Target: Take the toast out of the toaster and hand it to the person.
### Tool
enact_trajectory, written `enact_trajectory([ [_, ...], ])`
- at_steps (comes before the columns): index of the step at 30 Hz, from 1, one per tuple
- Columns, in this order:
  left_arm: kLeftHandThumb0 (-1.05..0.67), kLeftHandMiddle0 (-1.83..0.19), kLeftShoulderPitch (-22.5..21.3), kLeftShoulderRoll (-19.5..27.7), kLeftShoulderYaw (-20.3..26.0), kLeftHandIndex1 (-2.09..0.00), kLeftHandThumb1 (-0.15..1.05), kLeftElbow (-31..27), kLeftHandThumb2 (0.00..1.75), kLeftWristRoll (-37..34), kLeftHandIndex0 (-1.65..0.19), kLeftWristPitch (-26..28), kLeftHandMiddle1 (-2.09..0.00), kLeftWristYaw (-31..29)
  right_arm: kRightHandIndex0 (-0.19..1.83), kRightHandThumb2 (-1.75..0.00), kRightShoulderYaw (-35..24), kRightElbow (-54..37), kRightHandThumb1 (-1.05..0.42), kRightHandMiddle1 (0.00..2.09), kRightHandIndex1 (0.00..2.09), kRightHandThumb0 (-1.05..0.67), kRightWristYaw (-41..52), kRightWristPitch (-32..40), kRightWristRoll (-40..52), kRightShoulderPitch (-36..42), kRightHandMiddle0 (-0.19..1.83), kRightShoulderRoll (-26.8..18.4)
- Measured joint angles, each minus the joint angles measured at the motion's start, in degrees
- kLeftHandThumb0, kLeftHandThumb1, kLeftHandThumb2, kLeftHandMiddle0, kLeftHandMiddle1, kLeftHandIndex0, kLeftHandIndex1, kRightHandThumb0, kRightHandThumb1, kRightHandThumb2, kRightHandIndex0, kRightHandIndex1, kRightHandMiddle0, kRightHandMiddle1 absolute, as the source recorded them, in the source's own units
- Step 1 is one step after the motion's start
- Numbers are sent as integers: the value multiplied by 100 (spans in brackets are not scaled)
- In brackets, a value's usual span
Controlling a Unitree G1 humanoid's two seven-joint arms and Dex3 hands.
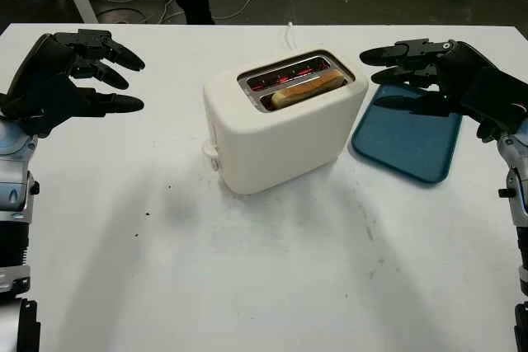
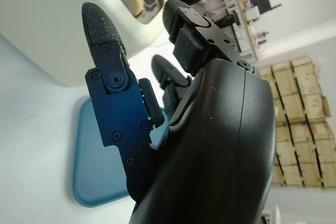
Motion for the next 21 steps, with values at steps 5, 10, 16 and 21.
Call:
enact_trajectory([
  [5, -105, -74, 0, 0, 0, -74, 62, 0, 0, 0, -77, 8, -89, 0, 39, 0, 0, -1, -83, 0, 47, -53, 0, 0, 11, 0, 62, 0],
  [10, -105, -74, 0, 0, 0, -74, 62, 0, 0, 0, -77, 14, -89, 0, 39, 0, 0, 0, -83, 0, 48, -53, 1, 0, 24, 0, 62, 0],
  [16, -105, -73, 0, 0, 0, -73, 61, -35, 0, -1, -76, 40, -89, 0, 38, 0, 0, 0, -83, 0, 49, -54, 1, -1, 25, 0, 61, 0],
  [21, -105, -74, 0, 0, 0, -74, 62, -36, 0, 0, -77, 40, -89, 1, 37, 0, 0, -1, -83, 0, 49, -53, 0, -1, 21, 0, 61, 0],
])
